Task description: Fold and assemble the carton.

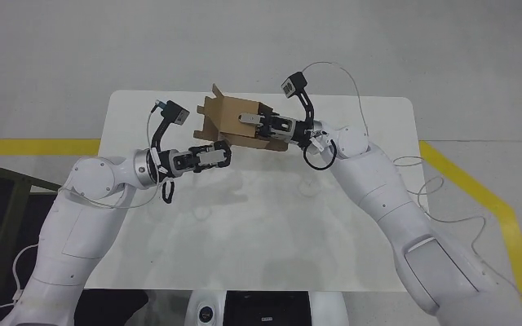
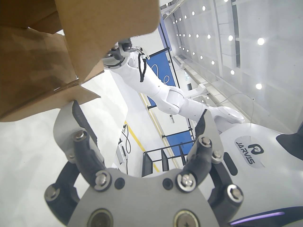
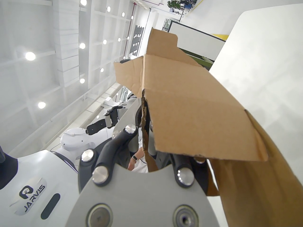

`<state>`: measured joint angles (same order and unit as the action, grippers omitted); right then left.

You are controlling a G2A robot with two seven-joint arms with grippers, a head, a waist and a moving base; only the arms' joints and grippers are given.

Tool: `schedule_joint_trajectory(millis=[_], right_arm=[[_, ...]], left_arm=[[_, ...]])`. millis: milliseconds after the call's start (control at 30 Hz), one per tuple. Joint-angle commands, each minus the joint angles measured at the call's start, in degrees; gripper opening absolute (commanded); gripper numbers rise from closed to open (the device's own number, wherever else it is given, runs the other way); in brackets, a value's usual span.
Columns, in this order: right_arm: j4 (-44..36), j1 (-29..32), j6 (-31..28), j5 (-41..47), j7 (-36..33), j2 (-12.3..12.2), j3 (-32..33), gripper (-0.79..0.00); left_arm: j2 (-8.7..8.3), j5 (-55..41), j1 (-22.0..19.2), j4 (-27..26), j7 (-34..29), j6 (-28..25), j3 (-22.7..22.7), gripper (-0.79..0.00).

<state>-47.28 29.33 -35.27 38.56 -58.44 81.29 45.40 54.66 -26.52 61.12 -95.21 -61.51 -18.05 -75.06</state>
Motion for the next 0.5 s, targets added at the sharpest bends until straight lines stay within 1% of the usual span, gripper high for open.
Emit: schedule_joint_trajectory(millis=[0,467], right_arm=[[-0.65,0.24,0.30,-0.30,-0.11,-0.03,0.38,-0.785],[-1.57,1.79,3.20,1.07,-3.85,0.45,1.84,-0.785]], left_arm=[[0.02,0.05,0.03,0.11,0.08,0.03,0.08,0.000],[0.17,-0.25,0.01,0.56,0.14,-2.48,-0.17,0.000]])
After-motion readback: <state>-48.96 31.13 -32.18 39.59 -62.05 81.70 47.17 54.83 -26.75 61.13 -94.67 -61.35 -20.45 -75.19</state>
